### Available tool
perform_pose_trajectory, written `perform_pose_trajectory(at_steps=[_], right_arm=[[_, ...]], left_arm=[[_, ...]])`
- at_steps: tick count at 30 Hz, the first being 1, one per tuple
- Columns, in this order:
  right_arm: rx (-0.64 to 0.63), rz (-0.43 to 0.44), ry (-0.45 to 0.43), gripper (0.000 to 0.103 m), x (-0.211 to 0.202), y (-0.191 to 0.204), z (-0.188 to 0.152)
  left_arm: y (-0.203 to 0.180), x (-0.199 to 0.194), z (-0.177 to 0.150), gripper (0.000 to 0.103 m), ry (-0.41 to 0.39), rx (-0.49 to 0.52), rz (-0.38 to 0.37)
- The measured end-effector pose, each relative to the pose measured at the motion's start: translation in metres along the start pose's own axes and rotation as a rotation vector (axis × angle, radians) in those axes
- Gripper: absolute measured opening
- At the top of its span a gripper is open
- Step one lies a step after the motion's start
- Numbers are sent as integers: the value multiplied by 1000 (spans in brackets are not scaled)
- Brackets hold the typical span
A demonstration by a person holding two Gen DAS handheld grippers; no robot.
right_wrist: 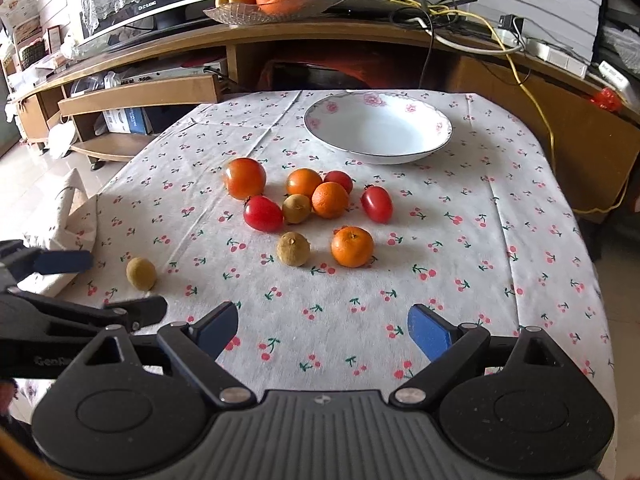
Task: Organize fruits
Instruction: 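Move both tools toward the small brown fruits on the tablecloth, then close the left tool on a small brown fruit while the right tool grasps another brown fruit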
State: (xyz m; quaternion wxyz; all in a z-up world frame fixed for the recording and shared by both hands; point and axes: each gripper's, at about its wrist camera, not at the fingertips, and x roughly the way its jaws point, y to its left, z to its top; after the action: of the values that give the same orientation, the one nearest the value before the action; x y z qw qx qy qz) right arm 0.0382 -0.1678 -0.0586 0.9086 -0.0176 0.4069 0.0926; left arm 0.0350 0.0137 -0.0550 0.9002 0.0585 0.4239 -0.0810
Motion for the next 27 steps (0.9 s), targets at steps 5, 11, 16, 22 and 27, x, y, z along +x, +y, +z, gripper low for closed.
perform_pose_trajectory(at_steps=[5, 11, 16, 22, 27], right_arm=[[16, 14, 3, 90, 7, -8, 9], [28, 40, 26, 76, 17, -14, 15], [32, 54, 48, 62, 24, -17, 17], [17, 61, 10, 55, 17, -18, 21], [12, 63, 2, 55, 17, -21, 26]], left_arm=[[5, 20, 3, 70, 48, -20, -12], [8, 30, 7, 61, 58, -38, -1], [5, 27, 7, 48, 55, -32, -1], [0, 25, 6, 38, 57, -8, -23], [-7, 26, 9, 37, 69, 9, -17]])
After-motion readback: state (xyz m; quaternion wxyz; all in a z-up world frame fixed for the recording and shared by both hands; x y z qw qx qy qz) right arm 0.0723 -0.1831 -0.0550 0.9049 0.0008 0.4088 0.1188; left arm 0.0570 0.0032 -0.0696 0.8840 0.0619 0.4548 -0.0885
